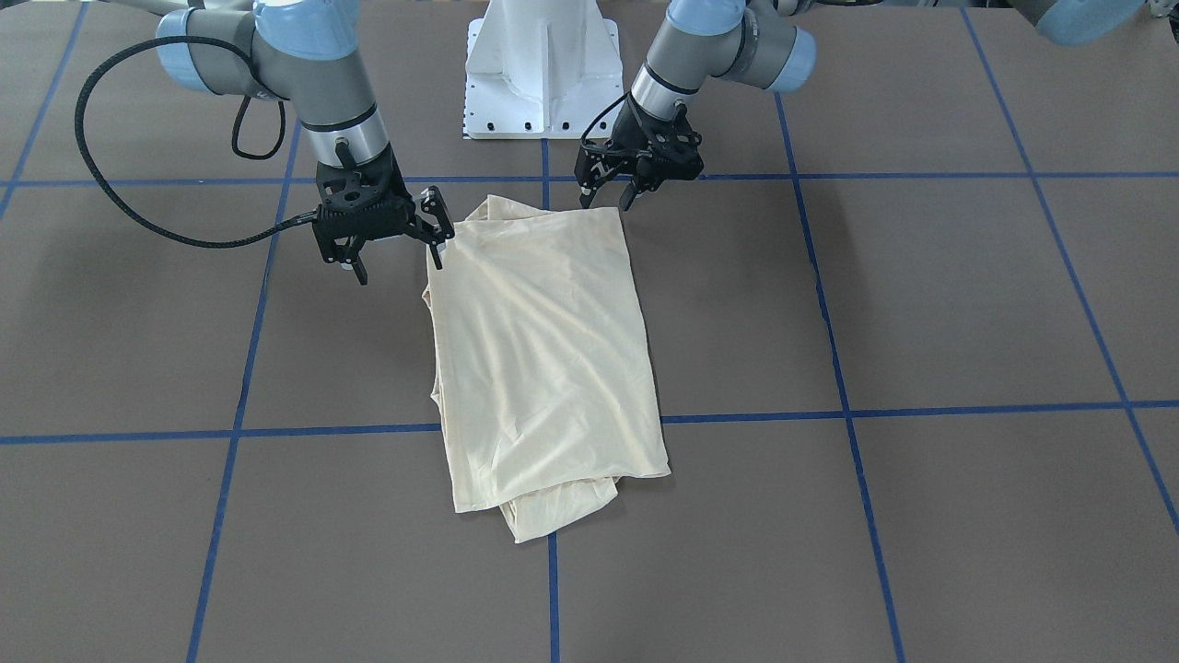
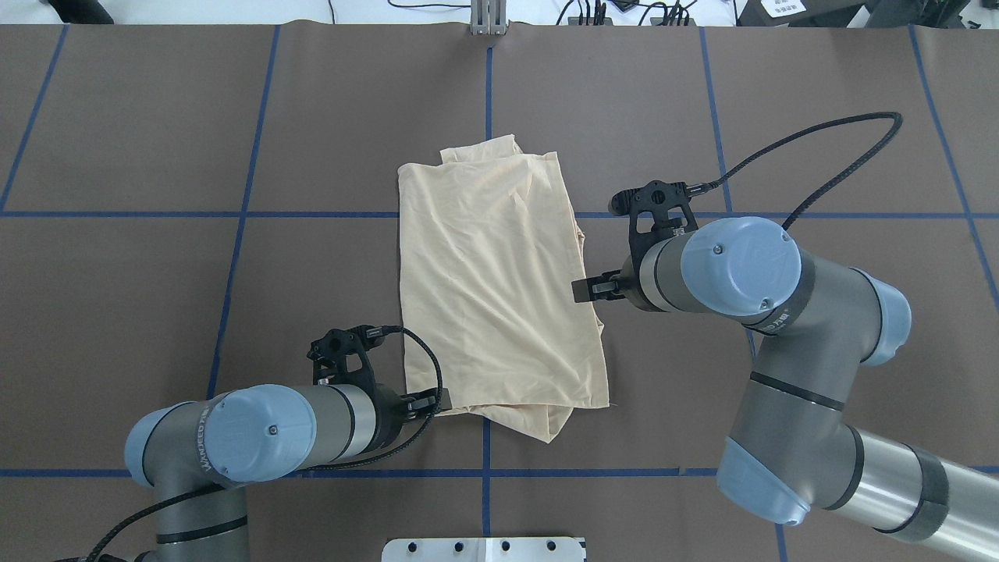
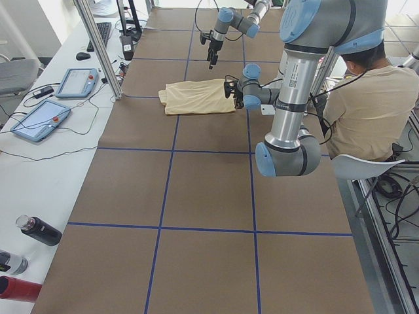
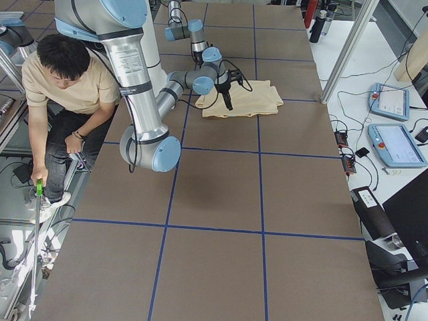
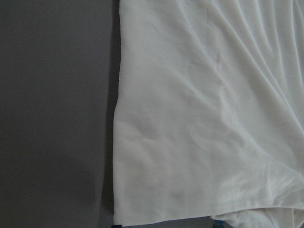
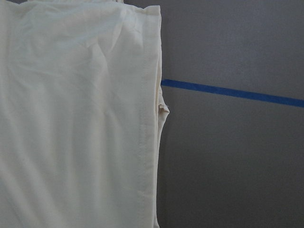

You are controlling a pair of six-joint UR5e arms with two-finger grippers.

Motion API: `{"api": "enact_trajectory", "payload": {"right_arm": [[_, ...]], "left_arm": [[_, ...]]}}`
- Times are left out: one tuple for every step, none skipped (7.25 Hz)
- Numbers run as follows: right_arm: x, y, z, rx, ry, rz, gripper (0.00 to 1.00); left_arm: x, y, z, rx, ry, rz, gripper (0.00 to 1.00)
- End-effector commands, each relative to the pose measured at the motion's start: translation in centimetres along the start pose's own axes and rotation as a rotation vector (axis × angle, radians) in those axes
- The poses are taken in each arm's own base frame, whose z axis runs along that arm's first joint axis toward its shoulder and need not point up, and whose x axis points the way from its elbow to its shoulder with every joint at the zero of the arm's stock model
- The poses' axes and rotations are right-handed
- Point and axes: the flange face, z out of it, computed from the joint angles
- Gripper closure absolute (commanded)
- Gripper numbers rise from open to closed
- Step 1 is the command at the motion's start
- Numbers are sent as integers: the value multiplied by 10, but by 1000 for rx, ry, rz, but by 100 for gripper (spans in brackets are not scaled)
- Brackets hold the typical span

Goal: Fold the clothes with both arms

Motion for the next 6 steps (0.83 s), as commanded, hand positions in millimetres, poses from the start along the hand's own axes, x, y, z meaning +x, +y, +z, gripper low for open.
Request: {"api": "enact_trajectory", "payload": {"right_arm": [[1, 0, 1, -1, 1, -1, 0], [1, 0, 1, -1, 1, 0, 0], [1, 0, 1, -1, 2, -1, 0], [1, 0, 1, -1, 1, -1, 0], [1, 0, 1, -1, 1, -1, 0], [1, 0, 1, -1, 1, -1, 0]], "left_arm": [[-5, 1, 9, 0, -18, -16, 30], [-5, 1, 9, 0, -18, -24, 30], [-4, 3, 9, -2, -15, -29, 31], [-3, 3, 8, -1, -5, -45, 39], [-3, 2, 8, -1, -5, -66, 46], [-4, 2, 9, -1, -6, -66, 46]]}}
